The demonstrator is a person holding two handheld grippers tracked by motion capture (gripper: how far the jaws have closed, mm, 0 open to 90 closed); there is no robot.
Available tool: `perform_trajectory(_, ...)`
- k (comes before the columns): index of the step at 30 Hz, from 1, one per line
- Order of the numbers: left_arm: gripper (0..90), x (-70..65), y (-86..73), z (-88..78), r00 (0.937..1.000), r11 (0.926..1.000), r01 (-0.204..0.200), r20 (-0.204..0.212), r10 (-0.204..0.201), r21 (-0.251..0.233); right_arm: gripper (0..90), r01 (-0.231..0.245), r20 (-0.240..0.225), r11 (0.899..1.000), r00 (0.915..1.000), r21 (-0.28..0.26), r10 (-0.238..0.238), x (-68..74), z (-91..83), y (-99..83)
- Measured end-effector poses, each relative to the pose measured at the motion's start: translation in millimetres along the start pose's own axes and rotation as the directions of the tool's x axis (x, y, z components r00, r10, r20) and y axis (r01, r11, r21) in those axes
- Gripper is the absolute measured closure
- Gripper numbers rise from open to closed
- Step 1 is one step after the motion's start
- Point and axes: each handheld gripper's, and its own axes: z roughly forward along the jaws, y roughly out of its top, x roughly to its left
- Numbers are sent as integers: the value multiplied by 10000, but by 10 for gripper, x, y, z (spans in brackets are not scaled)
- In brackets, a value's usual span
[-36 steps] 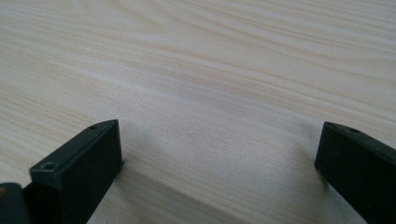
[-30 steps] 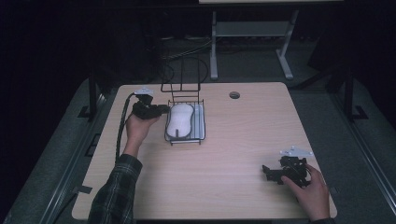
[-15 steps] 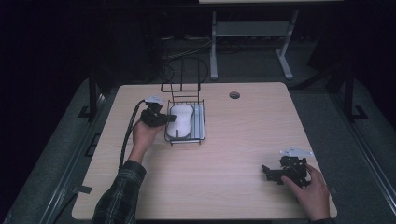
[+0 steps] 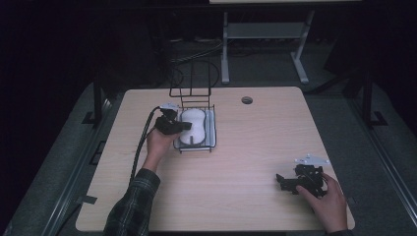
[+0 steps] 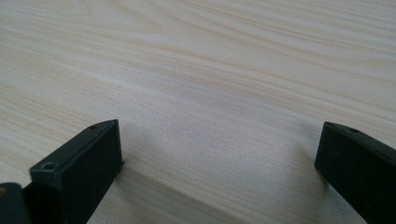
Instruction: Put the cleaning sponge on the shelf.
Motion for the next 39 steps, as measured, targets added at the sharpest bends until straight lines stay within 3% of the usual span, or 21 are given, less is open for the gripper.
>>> perform_trajectory(6,898,9,2,-8,9999,9998,104,55,-103,-145,2,-2,-2,10000,10000,-1,2,0,0,0)
perform_trajectory(19,897,22,43,-276,10000,9995,44,32,-43,-308,2,5,-2,10000,10000,-3,-5,-1,0,0)
perform_trajectory(22,822,28,42,-334,10000,9995,87,26,-87,-298,2,5,-4,10000,10000,-2,-5,-1,0,0)
perform_trajectory(24,731,24,42,-386,9999,9996,93,-130,-97,-248,2,5,-3,10000,10000,-2,-5,-1,0,0)
perform_trajectory(25,643,24,44,-431,9995,9997,124,-296,-130,-220,2,2,-4,10000,10000,-2,-2,-1,0,0)
perform_trajectory(29,520,17,21,-510,9985,9994,181,-518,-196,-280,2,5,-2,10000,10000,-2,-5,-1,0,0)
perform_trajectory(32,467,12,-40,-574,9960,10000,-15,-889,9,-76,2,6,-3,10000,10000,-1,-6,-1,0,0)
perform_trajectory(35,431,5,-80,-604,9949,10000,-25,-1008,35,93,2,7,-3,10000,10000,-1,-7,-1,0,0)
perform_trajectory(39,346,-10,-164,-671,9920,10000,-19,-1261,12,-54,2,6,-1,10000,10000,-2,-6,-1,0,0)
